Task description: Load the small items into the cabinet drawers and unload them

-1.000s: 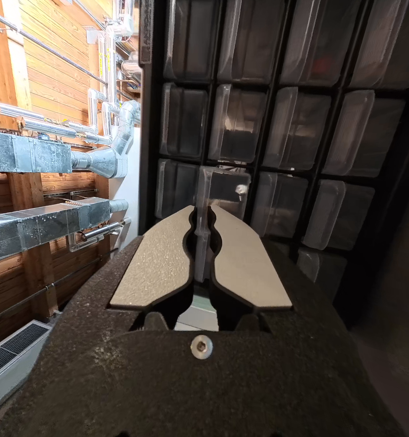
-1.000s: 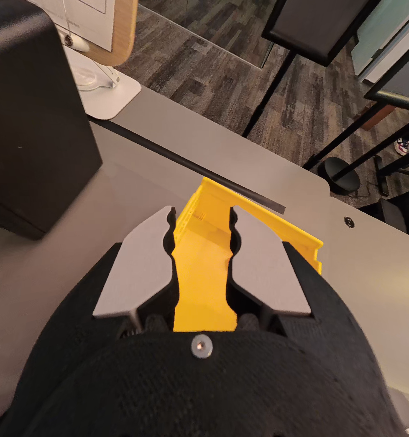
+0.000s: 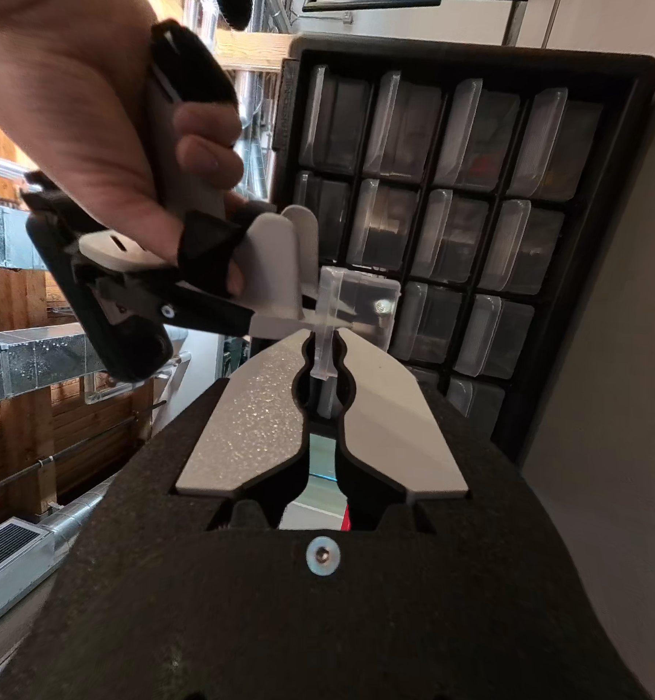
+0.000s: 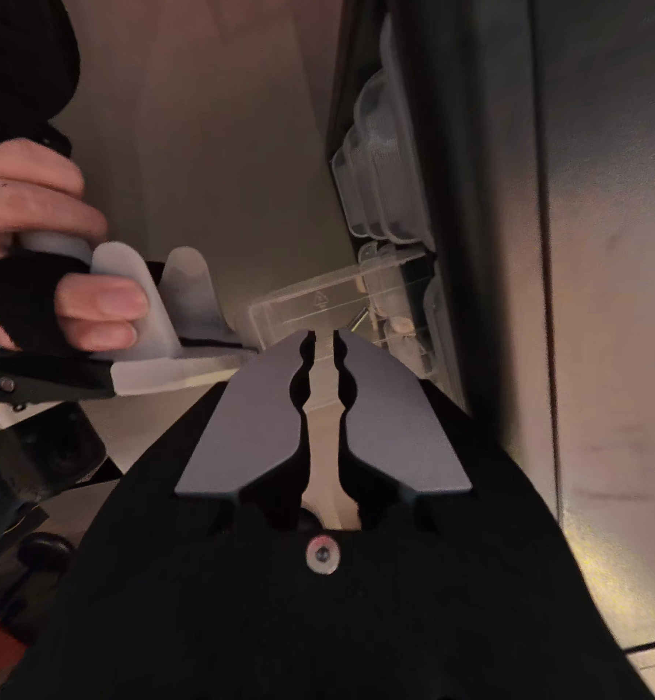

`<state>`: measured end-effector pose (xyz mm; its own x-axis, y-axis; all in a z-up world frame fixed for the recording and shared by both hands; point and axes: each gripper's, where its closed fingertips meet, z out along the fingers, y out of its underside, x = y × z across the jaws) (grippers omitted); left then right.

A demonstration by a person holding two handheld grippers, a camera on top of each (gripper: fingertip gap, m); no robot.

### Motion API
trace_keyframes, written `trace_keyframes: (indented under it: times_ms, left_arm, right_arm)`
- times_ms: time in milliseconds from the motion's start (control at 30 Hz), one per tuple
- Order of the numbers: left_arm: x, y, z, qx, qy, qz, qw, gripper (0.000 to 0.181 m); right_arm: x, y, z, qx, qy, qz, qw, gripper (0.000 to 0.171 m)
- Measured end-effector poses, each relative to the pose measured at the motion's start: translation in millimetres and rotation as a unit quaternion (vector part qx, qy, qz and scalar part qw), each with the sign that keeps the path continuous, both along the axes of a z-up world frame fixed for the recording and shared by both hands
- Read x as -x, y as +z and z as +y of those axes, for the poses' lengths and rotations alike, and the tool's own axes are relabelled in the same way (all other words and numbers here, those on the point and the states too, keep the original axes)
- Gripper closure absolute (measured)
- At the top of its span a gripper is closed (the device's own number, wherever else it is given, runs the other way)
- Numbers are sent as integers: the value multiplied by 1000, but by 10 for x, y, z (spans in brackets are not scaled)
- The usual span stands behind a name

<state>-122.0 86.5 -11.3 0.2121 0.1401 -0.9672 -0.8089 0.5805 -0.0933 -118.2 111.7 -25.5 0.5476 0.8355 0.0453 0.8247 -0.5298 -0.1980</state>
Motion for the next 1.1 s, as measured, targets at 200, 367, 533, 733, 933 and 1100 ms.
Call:
trace_keyframes:
  times_ms: [200, 367, 533, 733, 933, 1100]
  left_arm:
    - [-30, -68, -135, -3, -9, 11, 1000, 173]
    - [-9, -62, -158, 3, -9, 6, 1000, 173]
    - [40, -67, -168, 11, -5, 4, 1000, 172]
    - [27, -72, -191, 8, -6, 7, 1000, 172]
    - [44, -59, -184, 11, -7, 0, 1000, 172]
    - [40, -60, -173, 13, -6, -1, 1000, 173]
  right_arm:
    - [-46, -63, 17, -21, -10, -45, 999, 157]
    - [-60, -155, -17, -9, -12, -74, 997, 155]
    - [-21, -175, 5, -7, -24, -73, 997, 155]
    - [-33, -193, -9, 6, -25, -94, 995, 159]
    - [-9, -175, -7, 8, -16, -84, 996, 167]
    - [24, -48, 20, -2, -21, -34, 999, 170]
